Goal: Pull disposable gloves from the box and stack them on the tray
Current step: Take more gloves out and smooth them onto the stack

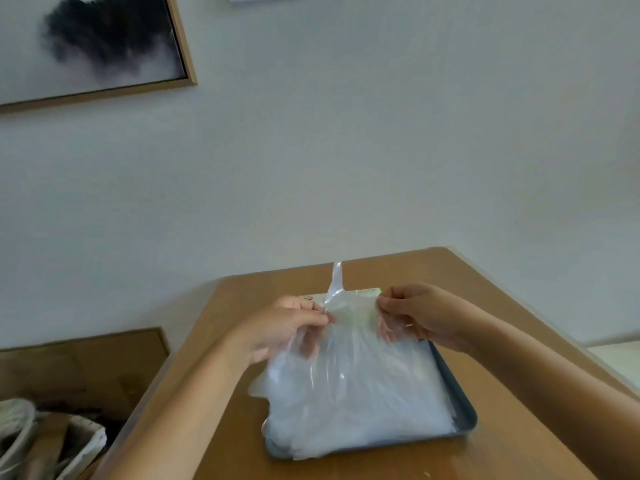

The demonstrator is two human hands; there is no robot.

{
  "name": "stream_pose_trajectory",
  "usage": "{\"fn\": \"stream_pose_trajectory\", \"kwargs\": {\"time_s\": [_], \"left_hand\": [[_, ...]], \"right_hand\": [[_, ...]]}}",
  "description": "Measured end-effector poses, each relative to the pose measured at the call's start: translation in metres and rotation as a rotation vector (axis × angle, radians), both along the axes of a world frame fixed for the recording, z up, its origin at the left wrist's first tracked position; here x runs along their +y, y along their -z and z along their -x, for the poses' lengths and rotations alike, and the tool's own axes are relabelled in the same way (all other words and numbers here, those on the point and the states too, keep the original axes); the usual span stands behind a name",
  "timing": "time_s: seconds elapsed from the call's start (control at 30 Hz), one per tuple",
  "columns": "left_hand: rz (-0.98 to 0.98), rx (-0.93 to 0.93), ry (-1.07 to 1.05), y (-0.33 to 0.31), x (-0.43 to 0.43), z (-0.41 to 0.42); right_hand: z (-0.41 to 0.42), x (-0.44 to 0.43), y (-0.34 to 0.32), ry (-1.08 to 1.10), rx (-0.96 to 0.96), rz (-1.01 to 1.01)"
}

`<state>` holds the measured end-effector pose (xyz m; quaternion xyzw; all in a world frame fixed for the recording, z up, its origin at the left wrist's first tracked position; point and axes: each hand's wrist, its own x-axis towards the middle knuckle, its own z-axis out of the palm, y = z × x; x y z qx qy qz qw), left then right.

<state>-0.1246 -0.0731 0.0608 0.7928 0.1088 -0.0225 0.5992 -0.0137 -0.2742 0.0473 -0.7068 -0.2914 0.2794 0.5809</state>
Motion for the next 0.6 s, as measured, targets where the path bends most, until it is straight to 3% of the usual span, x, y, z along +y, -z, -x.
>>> {"fn": "stream_pose_trajectory", "kwargs": {"time_s": [0.17, 0.33, 0.4, 0.5, 0.6], "left_hand": [[-0.263, 0.254, -0.010, 0.014, 0.019, 0.007], [-0.614, 0.339, -0.110, 0.042, 0.029, 0.000], [-0.753, 0.266, -0.199, 0.052, 0.028, -0.004], [-1.107, -0.006, -0.307, 0.057, 0.007, -0.006], [-1.060, -0.289, -0.179, 0.067, -0.032, -0.011]], "right_hand": [[-0.008, 0.013, 0.038, 0.121, -0.354, 0.252], [-0.011, 0.013, 0.071, 0.164, -0.595, 0.437], [-0.012, 0.012, 0.081, 0.202, -0.623, 0.447], [-0.013, 0.013, 0.091, 0.216, -0.650, 0.445], [-0.013, 0.014, 0.094, 0.239, -0.672, 0.428]]}}
